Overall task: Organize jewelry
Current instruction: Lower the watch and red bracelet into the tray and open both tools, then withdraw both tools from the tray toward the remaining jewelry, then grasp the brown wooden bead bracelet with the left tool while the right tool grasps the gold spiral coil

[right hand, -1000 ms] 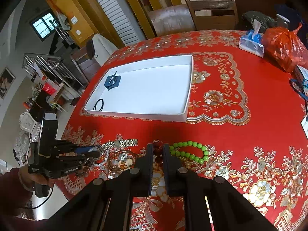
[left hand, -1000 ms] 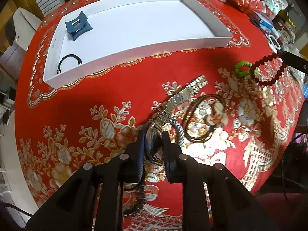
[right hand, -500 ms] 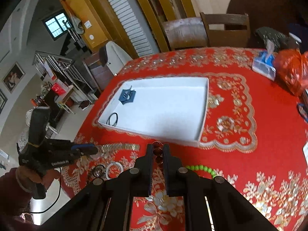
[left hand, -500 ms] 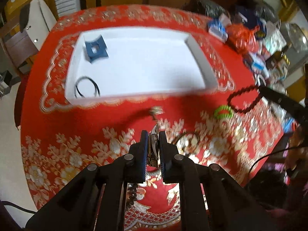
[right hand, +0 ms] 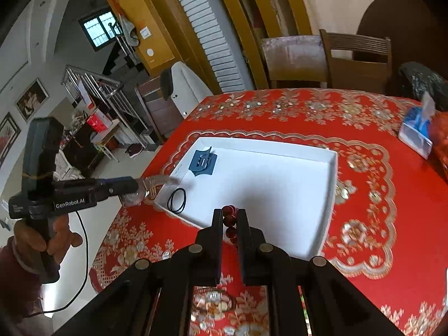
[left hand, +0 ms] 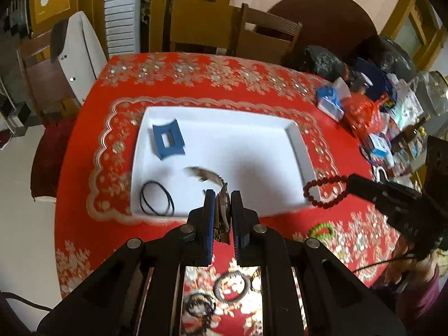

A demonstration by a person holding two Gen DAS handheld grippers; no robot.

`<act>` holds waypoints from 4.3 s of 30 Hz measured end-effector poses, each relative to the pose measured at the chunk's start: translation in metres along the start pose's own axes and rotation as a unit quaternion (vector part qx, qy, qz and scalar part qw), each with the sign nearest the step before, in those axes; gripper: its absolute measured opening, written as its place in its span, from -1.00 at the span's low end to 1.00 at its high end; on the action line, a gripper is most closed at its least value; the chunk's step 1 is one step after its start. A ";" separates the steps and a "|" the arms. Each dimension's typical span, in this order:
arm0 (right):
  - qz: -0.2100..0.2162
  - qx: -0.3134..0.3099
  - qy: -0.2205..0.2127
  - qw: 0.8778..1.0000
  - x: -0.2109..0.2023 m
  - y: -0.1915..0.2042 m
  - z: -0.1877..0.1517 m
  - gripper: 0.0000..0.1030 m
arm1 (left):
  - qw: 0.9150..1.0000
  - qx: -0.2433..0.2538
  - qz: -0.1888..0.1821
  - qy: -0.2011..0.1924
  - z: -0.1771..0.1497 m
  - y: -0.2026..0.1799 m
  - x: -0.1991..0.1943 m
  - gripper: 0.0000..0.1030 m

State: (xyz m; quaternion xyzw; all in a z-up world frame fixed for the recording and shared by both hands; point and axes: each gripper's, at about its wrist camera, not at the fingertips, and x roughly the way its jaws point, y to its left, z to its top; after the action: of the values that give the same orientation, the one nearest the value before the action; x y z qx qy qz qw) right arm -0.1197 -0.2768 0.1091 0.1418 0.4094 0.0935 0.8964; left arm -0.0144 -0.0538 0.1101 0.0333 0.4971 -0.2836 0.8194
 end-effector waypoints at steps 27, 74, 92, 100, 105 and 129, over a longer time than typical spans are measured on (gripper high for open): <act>-0.001 0.028 0.125 0.992 0.222 -0.024 0.080 -0.83 | 0.995 -0.055 0.031 0.080 0.017 0.046 0.133 -0.82; -0.040 0.067 0.064 0.995 0.088 -0.008 0.002 -0.12 | 0.991 -0.055 0.124 0.023 -0.019 0.016 0.066 -0.06; -0.070 0.054 0.057 0.994 0.011 0.001 -0.080 0.11 | 0.989 -0.046 0.144 0.010 -0.083 -0.042 0.027 -0.03; -0.075 0.055 0.047 0.995 -0.016 0.007 -0.108 0.12 | 0.986 -0.042 0.159 -0.004 -0.110 -0.060 0.008 -0.03; -0.080 0.049 0.044 0.995 -0.028 0.011 -0.119 0.12 | 0.986 -0.037 0.162 -0.010 -0.125 -0.069 -0.001 -0.03; -0.090 0.045 0.031 0.994 -0.068 0.015 -0.148 0.26 | 0.986 -0.026 0.160 -0.021 -0.161 -0.105 -0.022 -0.03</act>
State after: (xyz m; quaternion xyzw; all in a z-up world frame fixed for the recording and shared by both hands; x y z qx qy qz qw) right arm -0.2773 -0.2559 0.0697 0.1418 0.4515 -0.0023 0.8809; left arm -0.2019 -0.0779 0.0711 0.0849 0.4750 -0.1361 0.8652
